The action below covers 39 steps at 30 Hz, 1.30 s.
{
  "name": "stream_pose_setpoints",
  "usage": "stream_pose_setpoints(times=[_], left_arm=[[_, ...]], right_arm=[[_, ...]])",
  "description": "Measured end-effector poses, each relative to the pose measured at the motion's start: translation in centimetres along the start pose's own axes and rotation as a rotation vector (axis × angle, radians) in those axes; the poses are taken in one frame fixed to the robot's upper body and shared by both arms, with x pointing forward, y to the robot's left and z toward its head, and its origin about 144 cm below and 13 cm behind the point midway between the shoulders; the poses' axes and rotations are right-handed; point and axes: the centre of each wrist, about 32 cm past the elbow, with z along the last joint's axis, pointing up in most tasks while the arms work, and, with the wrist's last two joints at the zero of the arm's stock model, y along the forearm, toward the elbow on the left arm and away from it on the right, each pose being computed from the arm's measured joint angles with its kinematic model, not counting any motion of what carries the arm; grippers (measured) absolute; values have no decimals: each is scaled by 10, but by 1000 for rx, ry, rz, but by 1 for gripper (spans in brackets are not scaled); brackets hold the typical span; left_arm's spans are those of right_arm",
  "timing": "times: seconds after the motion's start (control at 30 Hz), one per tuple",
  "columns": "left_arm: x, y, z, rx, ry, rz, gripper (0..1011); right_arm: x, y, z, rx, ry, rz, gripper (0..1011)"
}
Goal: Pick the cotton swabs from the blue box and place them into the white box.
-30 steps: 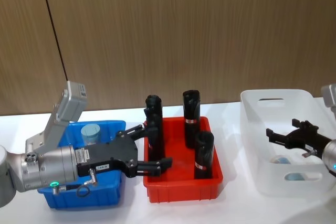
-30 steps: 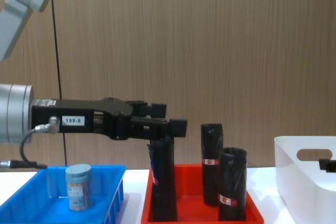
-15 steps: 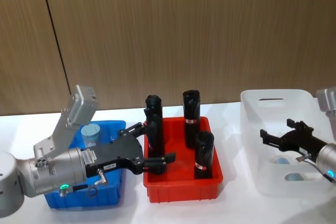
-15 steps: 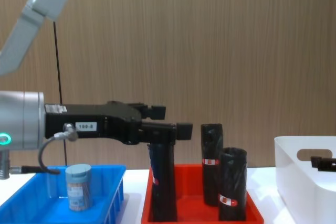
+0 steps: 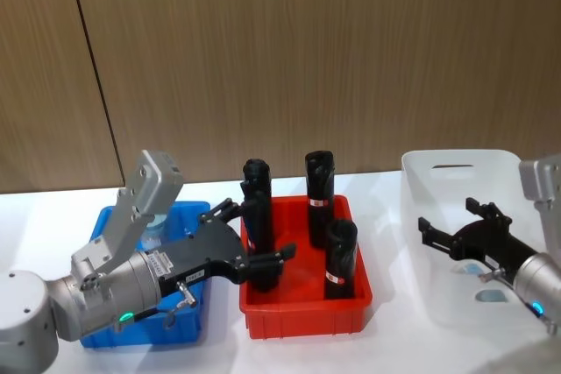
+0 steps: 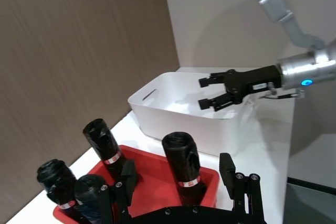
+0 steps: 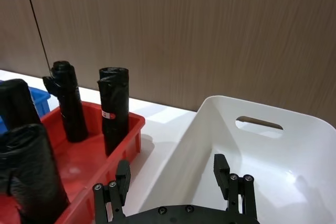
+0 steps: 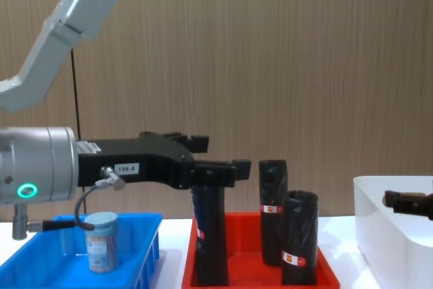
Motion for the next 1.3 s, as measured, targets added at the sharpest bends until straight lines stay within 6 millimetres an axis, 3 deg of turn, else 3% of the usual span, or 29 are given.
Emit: stream_pose_setpoints(times=[0.9, 1.3], left_arm=[[-40, -13, -5, -25, -61, 272, 1004], [-59, -17, -7, -46, -81, 395, 1004]], right_arm=[[-70, -48, 17, 174, 5, -36, 1001], [-84, -61, 23, 213, 14, -49, 1001]])
